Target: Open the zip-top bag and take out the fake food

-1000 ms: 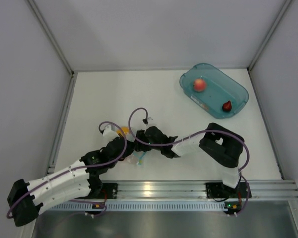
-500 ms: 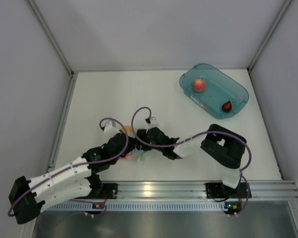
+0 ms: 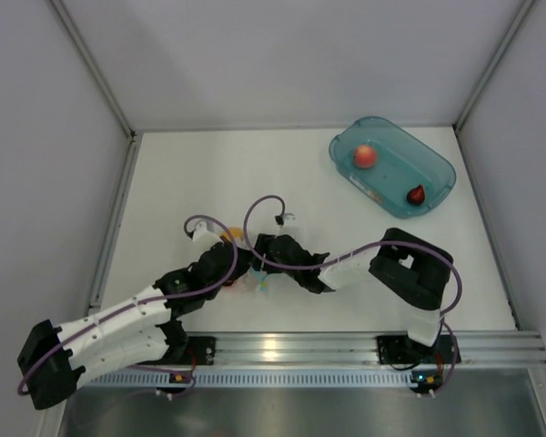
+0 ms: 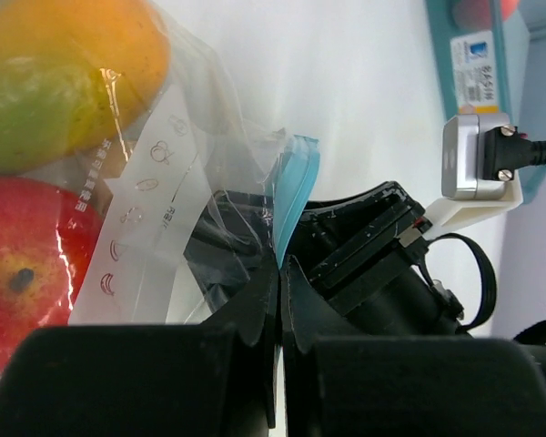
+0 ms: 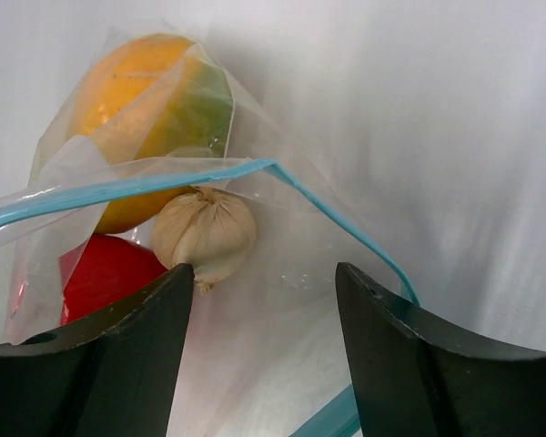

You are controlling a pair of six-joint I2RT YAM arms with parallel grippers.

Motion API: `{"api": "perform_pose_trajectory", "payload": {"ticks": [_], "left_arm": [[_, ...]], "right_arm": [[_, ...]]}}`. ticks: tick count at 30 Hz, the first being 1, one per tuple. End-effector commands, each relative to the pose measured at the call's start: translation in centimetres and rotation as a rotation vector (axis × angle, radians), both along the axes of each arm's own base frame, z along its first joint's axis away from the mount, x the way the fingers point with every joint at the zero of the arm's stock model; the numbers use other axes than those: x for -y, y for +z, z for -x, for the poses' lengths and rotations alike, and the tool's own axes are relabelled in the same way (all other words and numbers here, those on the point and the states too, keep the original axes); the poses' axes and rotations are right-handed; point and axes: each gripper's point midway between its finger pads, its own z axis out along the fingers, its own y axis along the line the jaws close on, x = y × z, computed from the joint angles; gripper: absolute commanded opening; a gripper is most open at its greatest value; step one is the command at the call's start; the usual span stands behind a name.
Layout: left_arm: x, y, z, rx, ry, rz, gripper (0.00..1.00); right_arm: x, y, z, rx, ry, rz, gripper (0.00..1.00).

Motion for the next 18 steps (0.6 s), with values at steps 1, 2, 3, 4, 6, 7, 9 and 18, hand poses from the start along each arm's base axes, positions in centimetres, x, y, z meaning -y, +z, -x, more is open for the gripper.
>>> {"api": "perform_pose_trajectory", "payload": {"ticks": [1, 2, 3, 4, 6, 7, 9, 18], "left_arm": [[6.0, 5.8, 1.5, 0.049, -0.206, 0.269, 0.00], [6.3, 5.9, 1.6, 0.044, -0.216, 0.274, 0.00], [6.5, 5.9, 1.5, 0.039, -0.219, 0.274, 0.00], [6.7, 6.2, 1.5, 0.039, -0.226, 0.279, 0.00], [7.6, 7.7, 1.5, 0.066, -0.252, 0.329, 0.00], [7.9, 8.0, 1.5, 0.067, -0.259, 0.344, 0.00], [8.5, 9.0, 1.6, 0.075, -0.280, 0.365, 0.00], [8.0, 9.2, 1.2, 0.103, -0.265, 0.344, 0.00]], "right_arm": [[1.1, 3.6, -0.6, 0.084, -0.078, -0.023, 0.65], [1.8, 3.7, -0.6, 0.092, -0.088, 0.000, 0.65], [2.4, 4.6, -0.7, 0.112, -0.091, 0.012, 0.64], [3.5, 4.6, -0.9, 0.127, -0.118, 0.059, 0.64], [5.0, 5.9, -1.1, 0.166, -0.136, 0.093, 0.64], [6.6, 5.6, -1.2, 0.172, -0.162, 0.164, 0.64], [7.9, 6.8, -1.4, 0.203, -0.160, 0.223, 0.64], [15.9, 8.2, -2.9, 0.210, -0.173, 0.540, 0.61]]}}
